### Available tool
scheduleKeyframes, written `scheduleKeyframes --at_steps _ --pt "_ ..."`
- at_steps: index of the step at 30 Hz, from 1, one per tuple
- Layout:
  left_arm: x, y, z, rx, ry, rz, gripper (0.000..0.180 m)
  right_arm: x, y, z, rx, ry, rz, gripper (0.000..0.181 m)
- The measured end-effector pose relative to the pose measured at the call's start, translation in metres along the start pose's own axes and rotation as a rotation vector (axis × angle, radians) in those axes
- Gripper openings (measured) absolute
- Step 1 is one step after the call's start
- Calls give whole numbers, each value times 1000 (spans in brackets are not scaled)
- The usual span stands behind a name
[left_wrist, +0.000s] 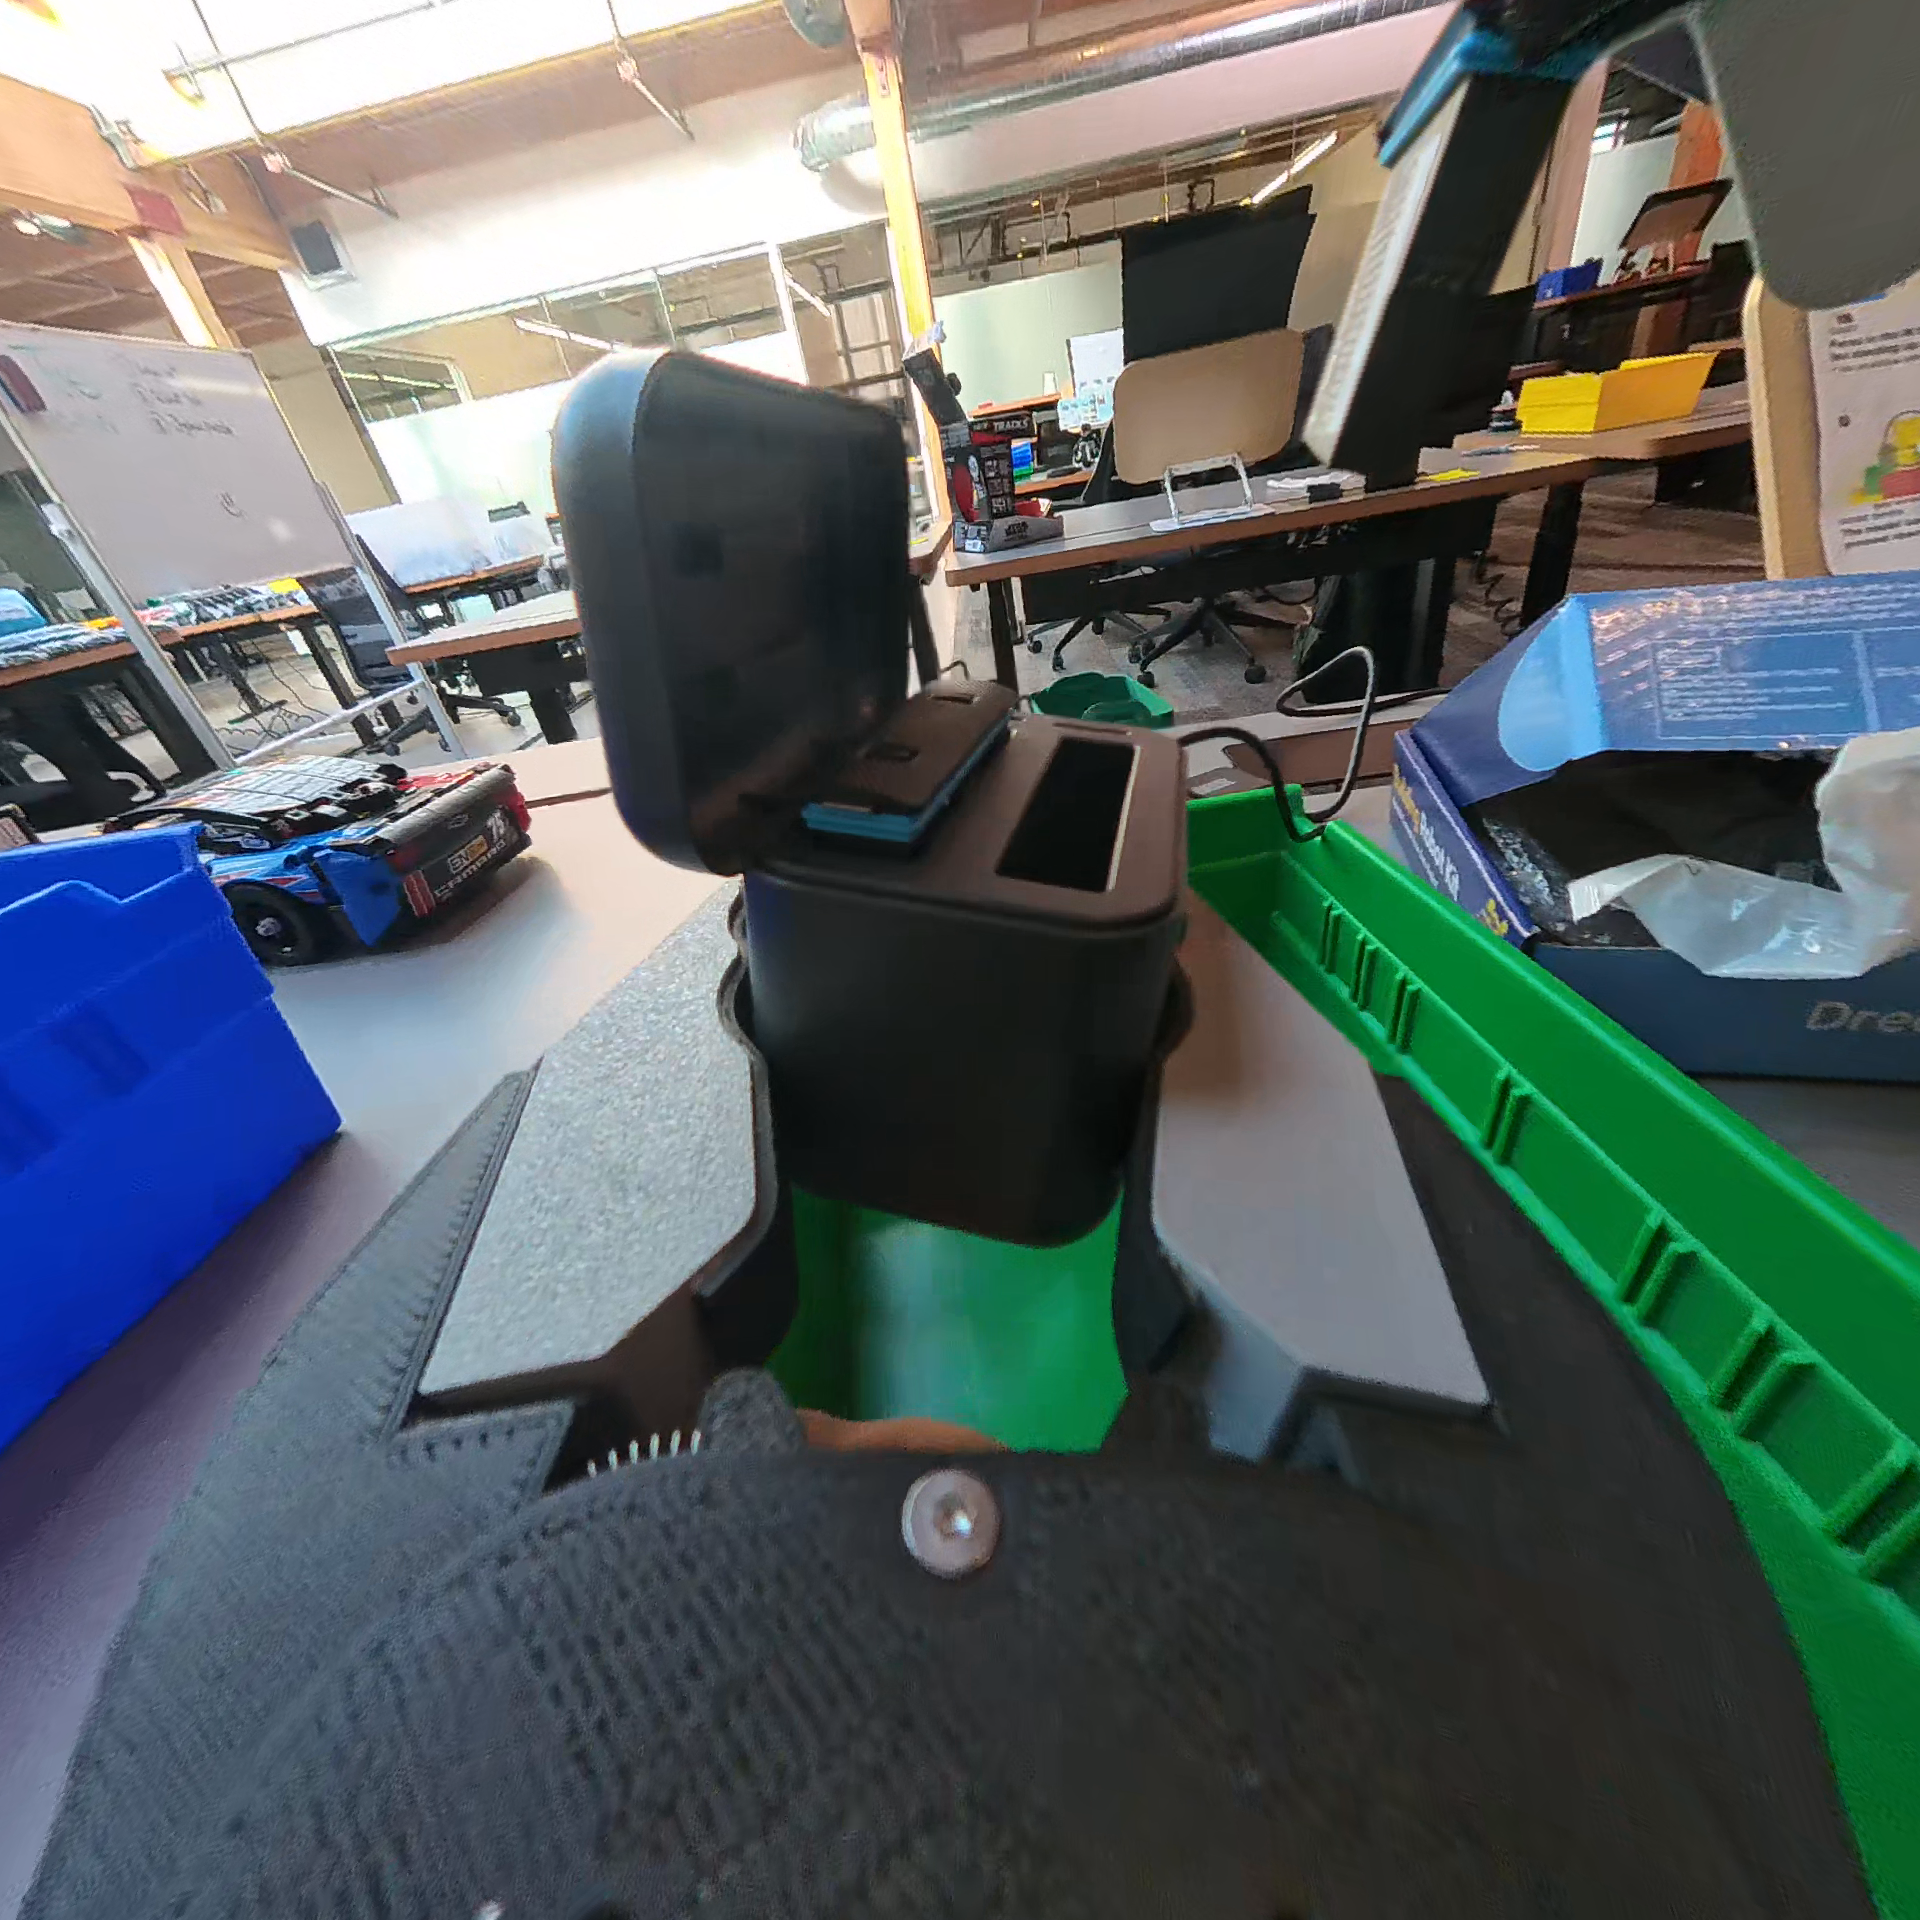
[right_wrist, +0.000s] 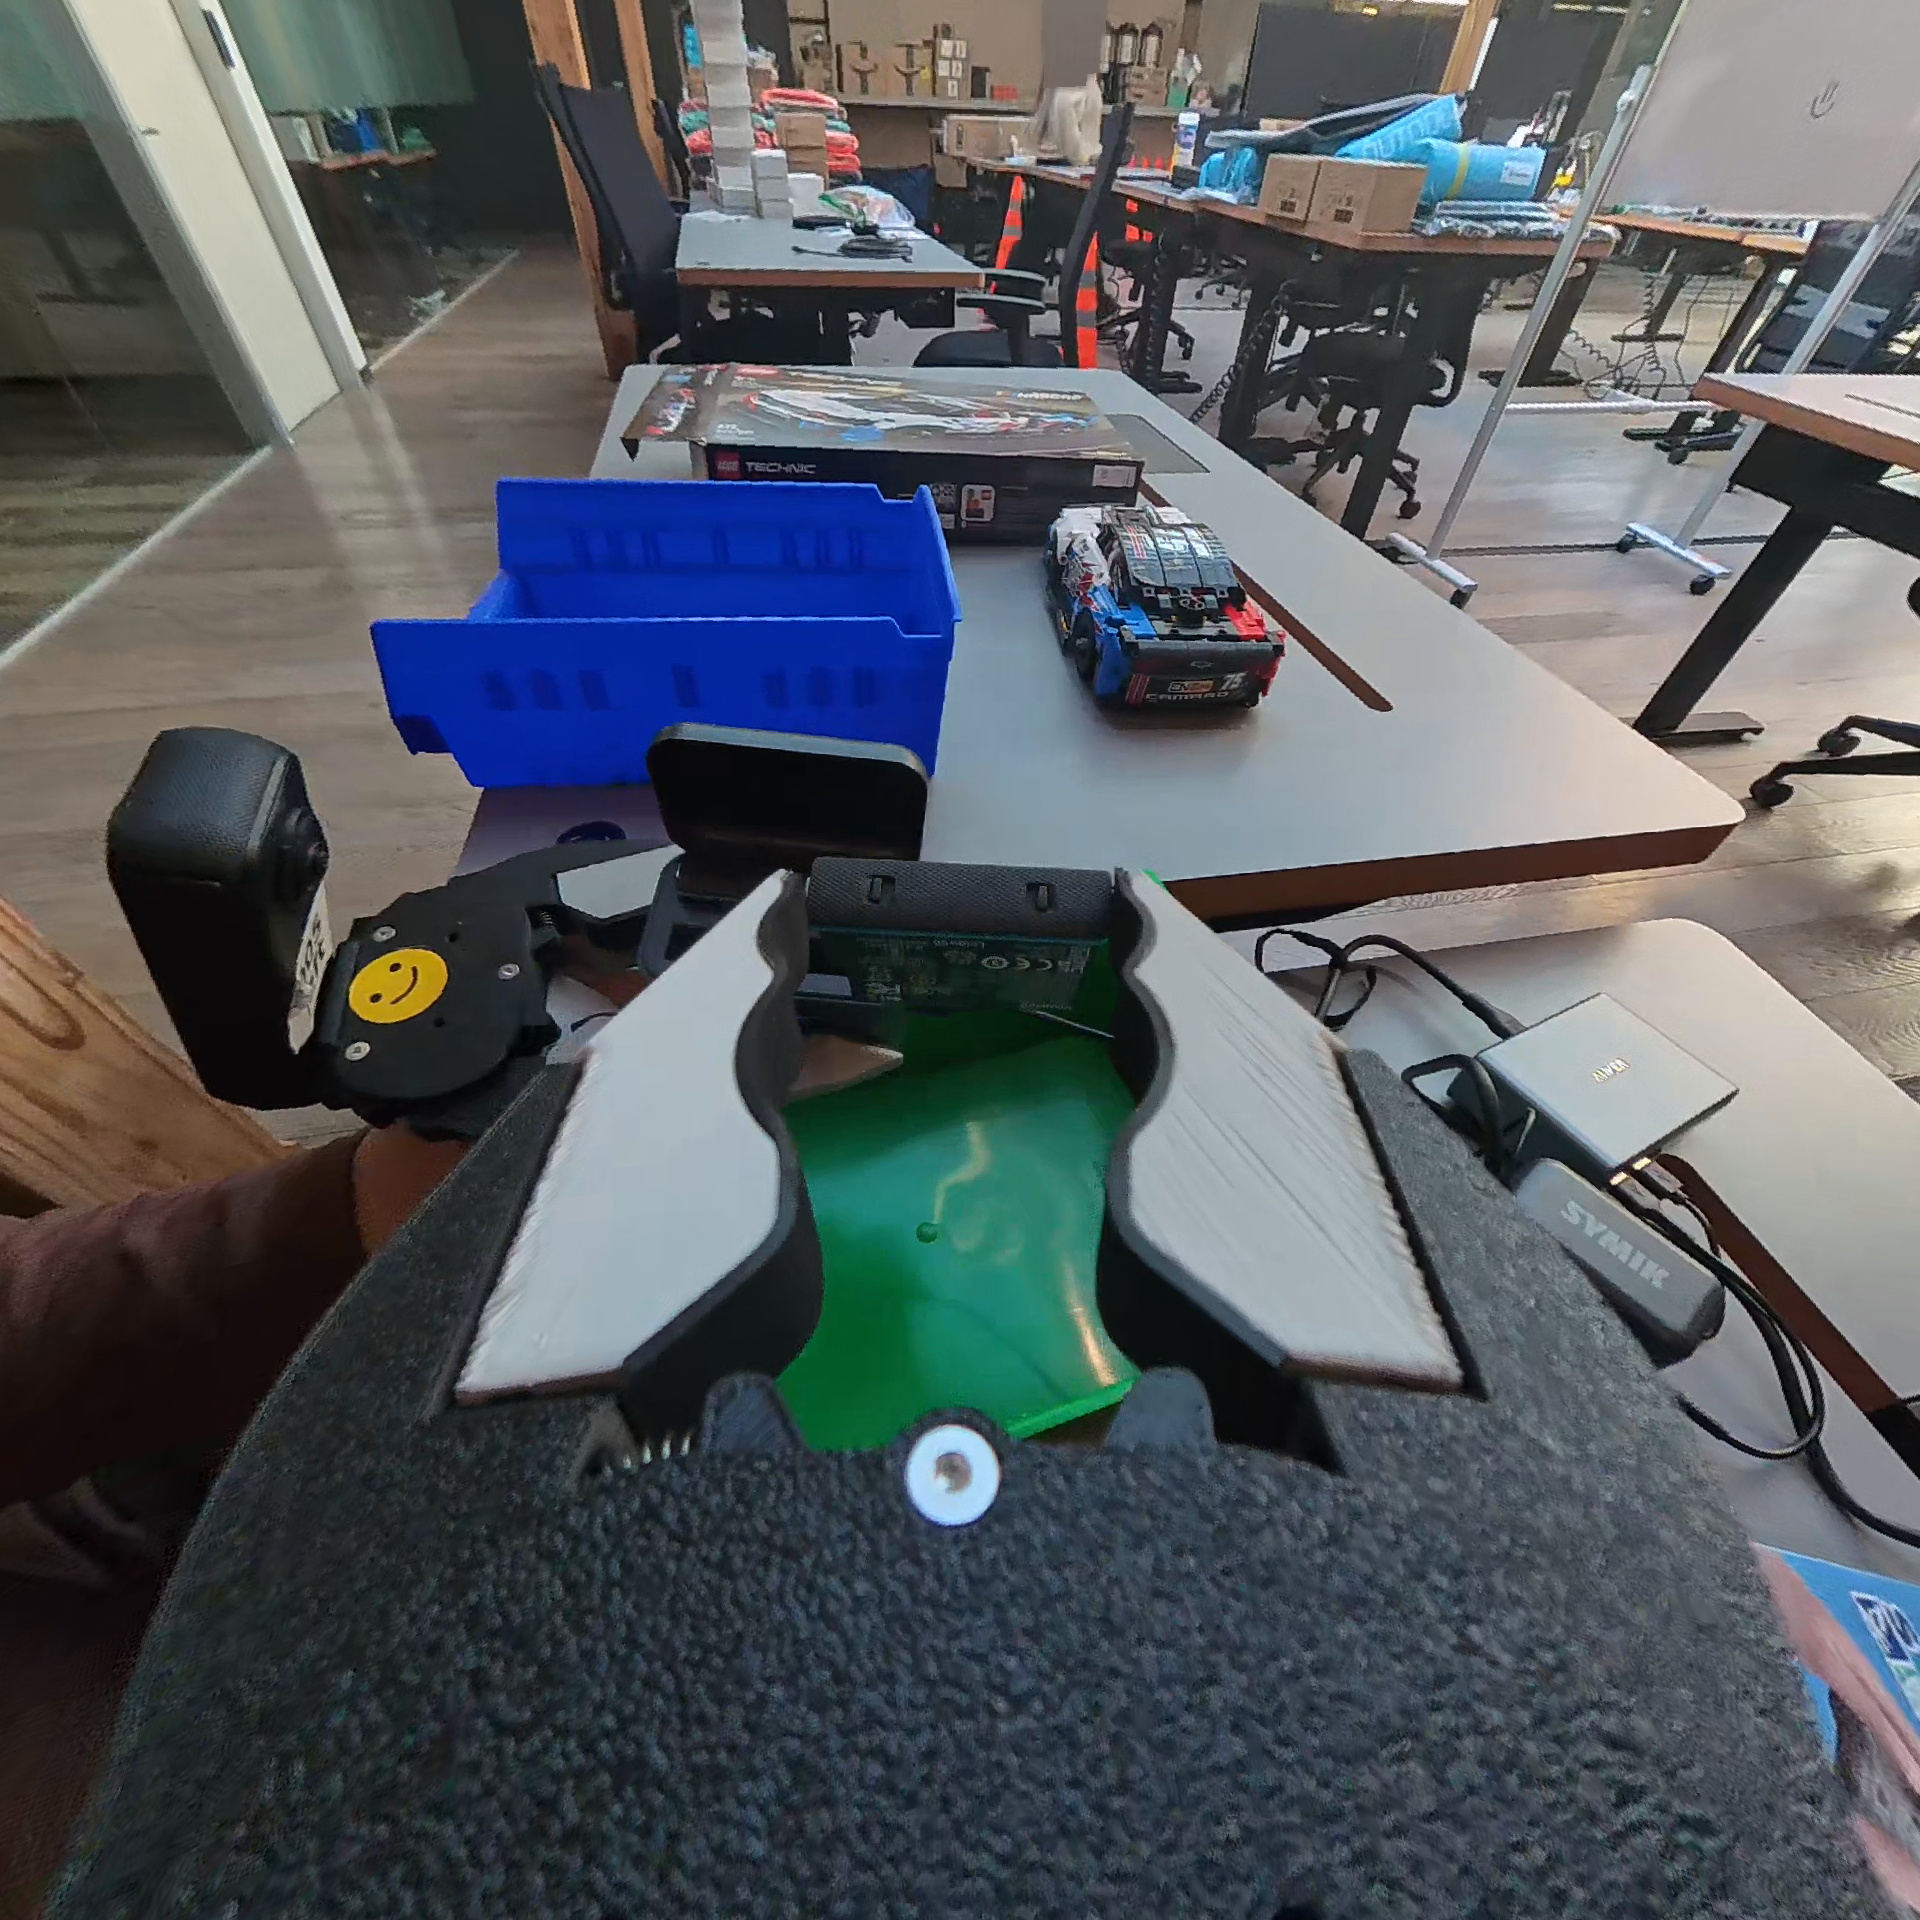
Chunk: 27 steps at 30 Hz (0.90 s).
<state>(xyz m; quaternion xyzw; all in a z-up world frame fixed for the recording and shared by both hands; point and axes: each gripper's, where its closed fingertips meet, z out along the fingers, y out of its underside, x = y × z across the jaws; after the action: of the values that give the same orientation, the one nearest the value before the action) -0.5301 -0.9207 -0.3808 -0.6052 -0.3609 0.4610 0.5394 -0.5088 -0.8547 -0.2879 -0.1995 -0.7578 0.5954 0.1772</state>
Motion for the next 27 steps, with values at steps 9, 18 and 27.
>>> scheduleKeyframes --at_steps 9,18,27 --pt "-7 15 14 -85 -31 17 74 5 8 9 -117 292 -292 57" --pt "-17 27 33 -156 -122 85 74 -46 -12 -1 -37 91 -348 57" --pt "9 28 31 -161 37 119 74 -87 -5 -38 109 -336 -535 57"
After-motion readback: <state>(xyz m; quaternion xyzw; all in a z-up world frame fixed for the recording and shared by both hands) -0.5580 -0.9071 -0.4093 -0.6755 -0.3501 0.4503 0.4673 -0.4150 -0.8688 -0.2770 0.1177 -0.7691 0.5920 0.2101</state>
